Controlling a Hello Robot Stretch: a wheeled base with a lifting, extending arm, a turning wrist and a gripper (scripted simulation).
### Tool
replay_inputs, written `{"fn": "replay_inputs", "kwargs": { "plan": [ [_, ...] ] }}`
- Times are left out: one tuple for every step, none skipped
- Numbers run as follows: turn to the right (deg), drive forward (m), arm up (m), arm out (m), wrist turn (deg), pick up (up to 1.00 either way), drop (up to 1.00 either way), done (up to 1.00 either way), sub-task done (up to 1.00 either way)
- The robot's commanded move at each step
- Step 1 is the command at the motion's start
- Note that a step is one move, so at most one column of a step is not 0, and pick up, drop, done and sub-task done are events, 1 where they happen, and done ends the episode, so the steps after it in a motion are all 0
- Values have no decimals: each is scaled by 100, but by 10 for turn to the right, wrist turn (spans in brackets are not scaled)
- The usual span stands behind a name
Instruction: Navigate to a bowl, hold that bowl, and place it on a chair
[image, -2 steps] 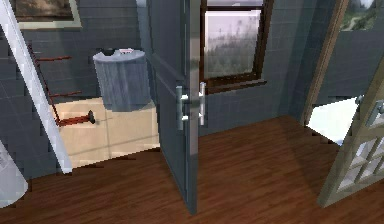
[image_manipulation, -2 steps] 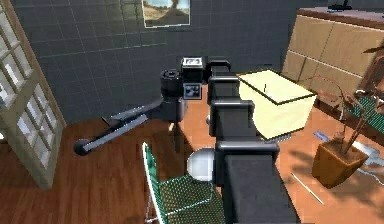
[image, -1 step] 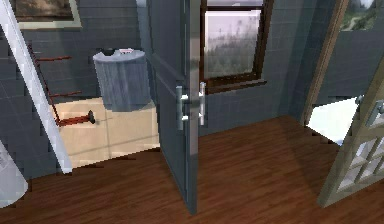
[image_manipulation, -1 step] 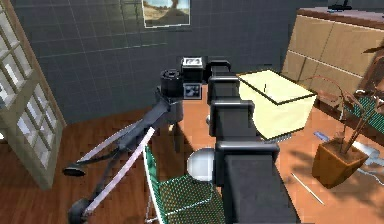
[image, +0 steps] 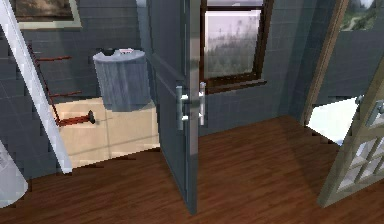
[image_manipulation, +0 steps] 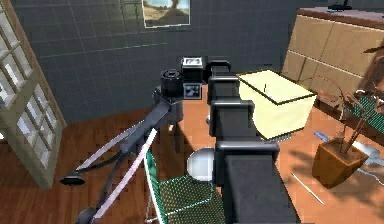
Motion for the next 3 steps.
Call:
{"fn": "replay_inputs", "kwargs": {
  "plan": [
    [0,0,0,-22,0,0,0,0,0],
    [60,0,0,0,0,0,0,0,0],
    [180,0,0,0,0,0,0,0,0]
  ]
}}
